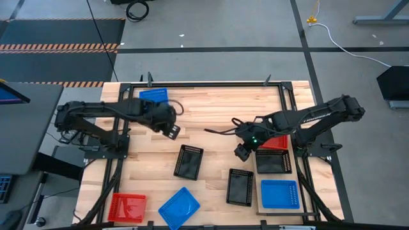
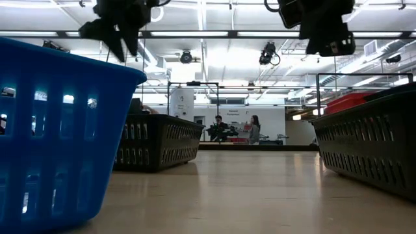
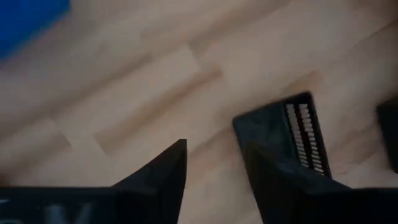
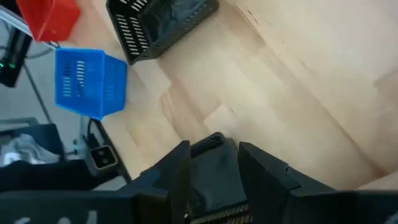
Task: Stack baskets on shelf by color
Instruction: Stack the left black bin on top of the black bin on the shelf
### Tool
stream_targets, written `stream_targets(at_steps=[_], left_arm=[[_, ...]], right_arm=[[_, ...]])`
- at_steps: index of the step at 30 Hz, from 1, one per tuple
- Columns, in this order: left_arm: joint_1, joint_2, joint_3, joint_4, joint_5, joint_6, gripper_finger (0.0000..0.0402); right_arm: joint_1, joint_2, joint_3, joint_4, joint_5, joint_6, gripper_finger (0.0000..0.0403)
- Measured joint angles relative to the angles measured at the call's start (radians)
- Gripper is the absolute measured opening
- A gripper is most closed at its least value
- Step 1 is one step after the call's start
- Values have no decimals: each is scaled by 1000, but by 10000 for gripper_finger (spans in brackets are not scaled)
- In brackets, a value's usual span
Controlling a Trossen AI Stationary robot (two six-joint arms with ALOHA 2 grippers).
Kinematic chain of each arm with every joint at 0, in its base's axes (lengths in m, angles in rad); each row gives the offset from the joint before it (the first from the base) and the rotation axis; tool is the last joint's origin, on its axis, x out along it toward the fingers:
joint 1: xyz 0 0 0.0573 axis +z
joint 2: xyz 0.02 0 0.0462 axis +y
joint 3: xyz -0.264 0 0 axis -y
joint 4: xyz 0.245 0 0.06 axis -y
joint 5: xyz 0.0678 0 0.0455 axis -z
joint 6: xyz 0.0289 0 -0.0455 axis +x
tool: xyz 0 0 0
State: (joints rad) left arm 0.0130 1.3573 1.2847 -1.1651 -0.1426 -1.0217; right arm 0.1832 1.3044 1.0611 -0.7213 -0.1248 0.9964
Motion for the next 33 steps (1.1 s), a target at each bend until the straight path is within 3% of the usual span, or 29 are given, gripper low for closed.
stream_targets(at_steps=[9, 18, 26, 33], left_arm=[[-136, 0, -194, 315, 59, -337, 214], [-223, 0, -395, 435, 78, -642, 227], [-233, 37, -438, 658, 32, -629, 227], [-210, 166, -438, 649, 108, -524, 227]], right_arm=[[-16, 5, 0, 3, 71, -100, 139], [-17, 4, 0, 77, 154, -187, 139], [-17, 4, 0, 107, 153, -204, 139], [-17, 4, 0, 120, 157, -162, 139]])
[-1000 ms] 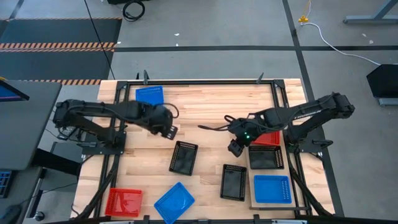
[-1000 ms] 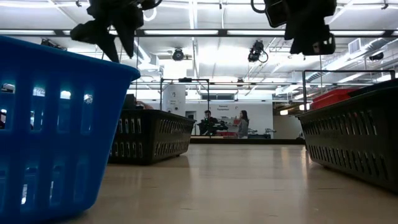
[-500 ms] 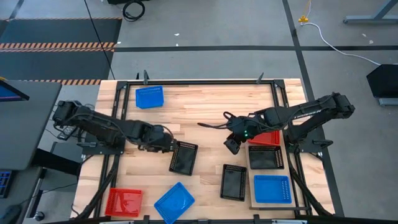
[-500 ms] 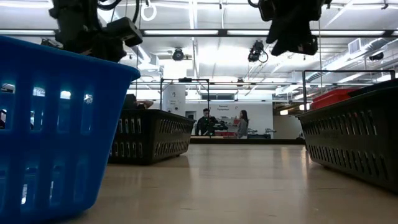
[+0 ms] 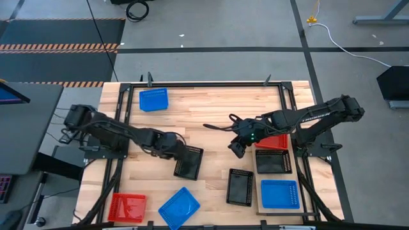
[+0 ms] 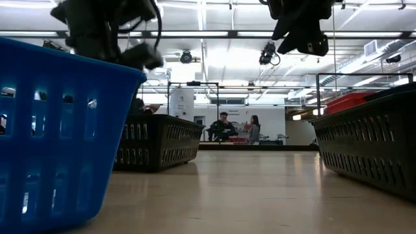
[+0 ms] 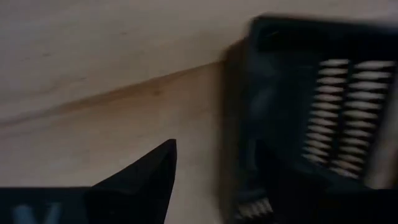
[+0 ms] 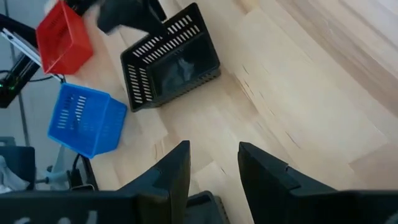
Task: Stack baskets on shelf by color
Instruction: Stack the left black bin on top of the black bin on the shelf
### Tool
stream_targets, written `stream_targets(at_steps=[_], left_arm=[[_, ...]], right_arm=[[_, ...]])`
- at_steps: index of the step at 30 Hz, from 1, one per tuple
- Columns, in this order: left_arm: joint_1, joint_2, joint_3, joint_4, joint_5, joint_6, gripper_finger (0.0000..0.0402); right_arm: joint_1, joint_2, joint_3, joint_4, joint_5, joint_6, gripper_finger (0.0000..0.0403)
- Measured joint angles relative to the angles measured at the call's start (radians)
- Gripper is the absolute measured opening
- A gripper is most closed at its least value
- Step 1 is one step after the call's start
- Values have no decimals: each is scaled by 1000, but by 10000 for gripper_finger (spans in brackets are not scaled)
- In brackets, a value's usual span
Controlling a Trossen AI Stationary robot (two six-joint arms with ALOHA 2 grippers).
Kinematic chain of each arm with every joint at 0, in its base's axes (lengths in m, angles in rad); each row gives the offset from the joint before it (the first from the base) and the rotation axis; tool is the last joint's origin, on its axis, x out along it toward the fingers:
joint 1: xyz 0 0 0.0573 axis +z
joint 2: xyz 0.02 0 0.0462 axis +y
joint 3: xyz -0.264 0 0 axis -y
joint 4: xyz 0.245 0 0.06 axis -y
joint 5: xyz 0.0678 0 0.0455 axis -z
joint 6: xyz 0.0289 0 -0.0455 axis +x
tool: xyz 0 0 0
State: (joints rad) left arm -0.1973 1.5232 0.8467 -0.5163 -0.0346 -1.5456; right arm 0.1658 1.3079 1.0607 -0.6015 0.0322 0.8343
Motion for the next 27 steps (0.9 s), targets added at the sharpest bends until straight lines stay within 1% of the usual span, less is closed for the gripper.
stream_targets(at_steps=[3, 4, 7, 9, 11, 13, 14, 18, 20, 23, 27], left_arm=[[0, 61, 0, -16, 6, 37, 223], [-1, 78, 0, 1, 6, 55, 219], [5, 102, 0, 49, 7, 150, 188], [18, 101, 1, 87, 8, 210, 148], [40, 95, 12, 95, 7, 288, 94], [67, 87, 42, 98, 9, 393, 33], [83, 83, 59, 98, 18, 458, 18], [172, 83, 147, 67, 95, 721, 8], [230, 83, 203, 32, 143, 832, 6], [327, 83, 285, -60, 213, 965, 5], [455, 85, 382, -151, 284, 1100, 4]], right_arm=[[0, 0, 0, 11, 2, 10, 139], [0, 0, 0, 14, 2, 11, 139], [0, 0, 0, 27, 3, 11, 139], [0, 0, 0, 38, 17, 7, 139], [0, 0, 0, 62, 41, -6, 139], [0, 0, 0, 93, 54, -75, 139], [0, 0, 0, 120, 54, -142, 139], [6, 0, 0, 248, 21, -490, 139], [12, 0, 0, 323, 11, -631, 139], [16, 0, 0, 394, 25, -713, 139], [13, 0, 0, 401, 35, -759, 139]])
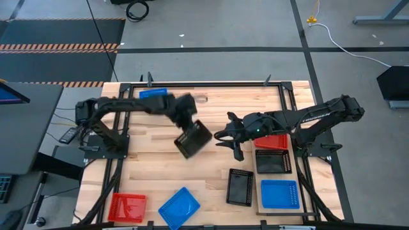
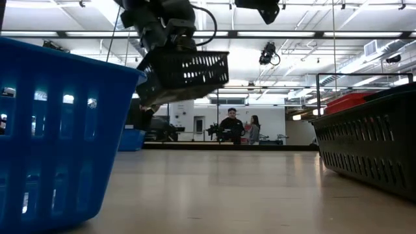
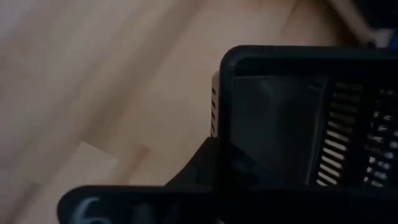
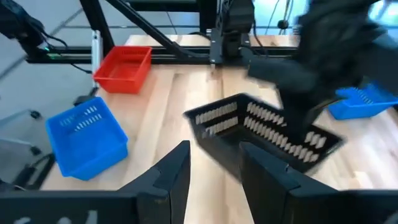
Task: Stack baskets on shelf by color
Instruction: Stack the left black bin on top of the black bin on the shelf
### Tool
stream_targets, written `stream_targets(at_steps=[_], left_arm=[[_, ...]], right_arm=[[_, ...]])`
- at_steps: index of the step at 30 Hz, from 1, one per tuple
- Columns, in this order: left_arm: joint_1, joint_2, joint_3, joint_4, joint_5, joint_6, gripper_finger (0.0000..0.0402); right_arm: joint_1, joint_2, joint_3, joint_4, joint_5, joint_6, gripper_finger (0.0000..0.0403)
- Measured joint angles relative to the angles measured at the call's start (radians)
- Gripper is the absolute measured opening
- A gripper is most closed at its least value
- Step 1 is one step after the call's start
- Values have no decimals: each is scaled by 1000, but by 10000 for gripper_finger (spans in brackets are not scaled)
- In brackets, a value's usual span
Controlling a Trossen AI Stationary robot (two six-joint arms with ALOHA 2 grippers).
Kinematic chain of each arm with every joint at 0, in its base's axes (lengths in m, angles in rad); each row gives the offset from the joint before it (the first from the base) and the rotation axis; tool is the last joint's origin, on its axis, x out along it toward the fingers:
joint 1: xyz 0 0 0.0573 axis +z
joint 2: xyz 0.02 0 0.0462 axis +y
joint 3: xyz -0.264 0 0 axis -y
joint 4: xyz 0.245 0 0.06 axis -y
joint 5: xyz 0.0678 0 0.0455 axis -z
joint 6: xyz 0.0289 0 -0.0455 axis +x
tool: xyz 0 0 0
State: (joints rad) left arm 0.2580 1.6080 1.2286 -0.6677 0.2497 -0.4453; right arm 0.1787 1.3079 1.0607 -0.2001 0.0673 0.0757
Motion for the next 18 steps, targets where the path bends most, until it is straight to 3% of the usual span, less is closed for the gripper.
stream_targets(at_steps=[5, 9, 12, 18], left_arm=[[100, 15, 115, -103, 107, 136, 3], [110, 62, 203, -270, 111, 228, 3], [101, 105, 250, -373, 104, 272, 3], [98, 129, 273, -393, 96, 275, 6]], right_arm=[[-4, 20, 0, 1, 58, -82, 139], [-29, 73, 60, -51, 74, -103, 139], [-60, 148, 183, -178, 51, -103, 143], [-101, 333, 511, -427, -14, -143, 171]])
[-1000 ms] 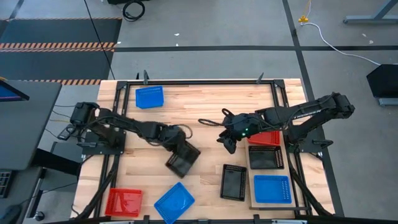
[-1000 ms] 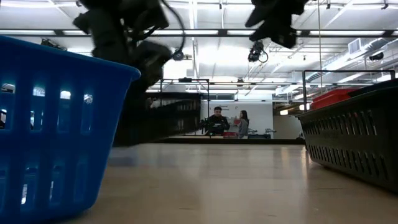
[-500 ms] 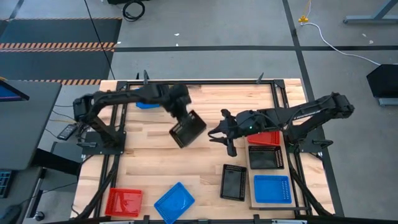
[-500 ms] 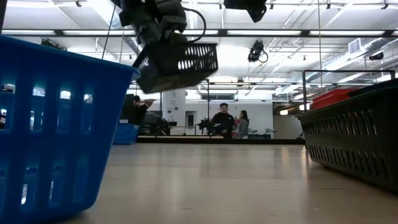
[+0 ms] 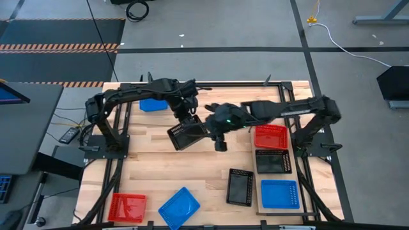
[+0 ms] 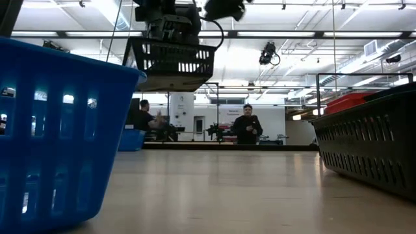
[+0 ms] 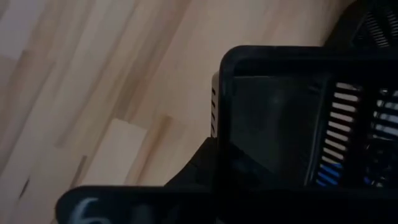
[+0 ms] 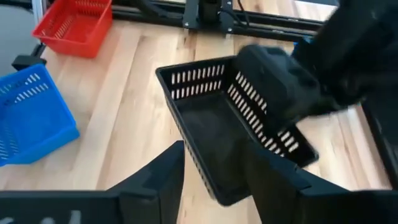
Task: Stack baskets on shelf by color
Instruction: Stack the left black bin on top of the black bin on the shelf
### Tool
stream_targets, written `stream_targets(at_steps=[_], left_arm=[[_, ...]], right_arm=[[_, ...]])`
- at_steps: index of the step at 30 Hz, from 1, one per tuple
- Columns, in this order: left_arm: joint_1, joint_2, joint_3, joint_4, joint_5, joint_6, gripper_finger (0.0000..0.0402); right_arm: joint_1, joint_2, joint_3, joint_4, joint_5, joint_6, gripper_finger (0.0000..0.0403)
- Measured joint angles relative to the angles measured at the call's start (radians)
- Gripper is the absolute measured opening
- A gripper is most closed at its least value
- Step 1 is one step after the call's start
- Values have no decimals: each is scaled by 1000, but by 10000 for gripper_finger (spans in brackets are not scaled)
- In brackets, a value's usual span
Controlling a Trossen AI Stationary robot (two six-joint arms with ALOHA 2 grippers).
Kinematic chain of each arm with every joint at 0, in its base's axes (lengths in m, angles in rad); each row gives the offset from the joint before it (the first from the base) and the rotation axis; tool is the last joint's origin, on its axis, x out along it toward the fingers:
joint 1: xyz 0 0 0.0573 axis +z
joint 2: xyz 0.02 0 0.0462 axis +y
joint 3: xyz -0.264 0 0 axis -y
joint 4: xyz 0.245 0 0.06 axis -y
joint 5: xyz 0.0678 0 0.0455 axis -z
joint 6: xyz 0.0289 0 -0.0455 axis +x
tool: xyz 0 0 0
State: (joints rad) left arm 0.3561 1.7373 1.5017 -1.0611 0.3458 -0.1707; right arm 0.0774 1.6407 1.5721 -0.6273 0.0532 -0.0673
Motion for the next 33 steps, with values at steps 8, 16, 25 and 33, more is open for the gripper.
stream_targets(at_steps=[8, 16, 25, 33], left_arm=[[6, 0, 0, -8, 49, 0, 5], [6, 0, 0, -12, 78, 0, 6], [21, -6, 0, -22, 70, 37, 7], [48, -8, 0, -25, 118, 46, 8]], right_arm=[[-1, 210, 302, -236, -104, -95, 193], [18, 311, 340, -258, -99, -164, 192], [25, 323, 340, -262, -17, -170, 153], [32, 323, 340, -264, 72, -176, 109]])
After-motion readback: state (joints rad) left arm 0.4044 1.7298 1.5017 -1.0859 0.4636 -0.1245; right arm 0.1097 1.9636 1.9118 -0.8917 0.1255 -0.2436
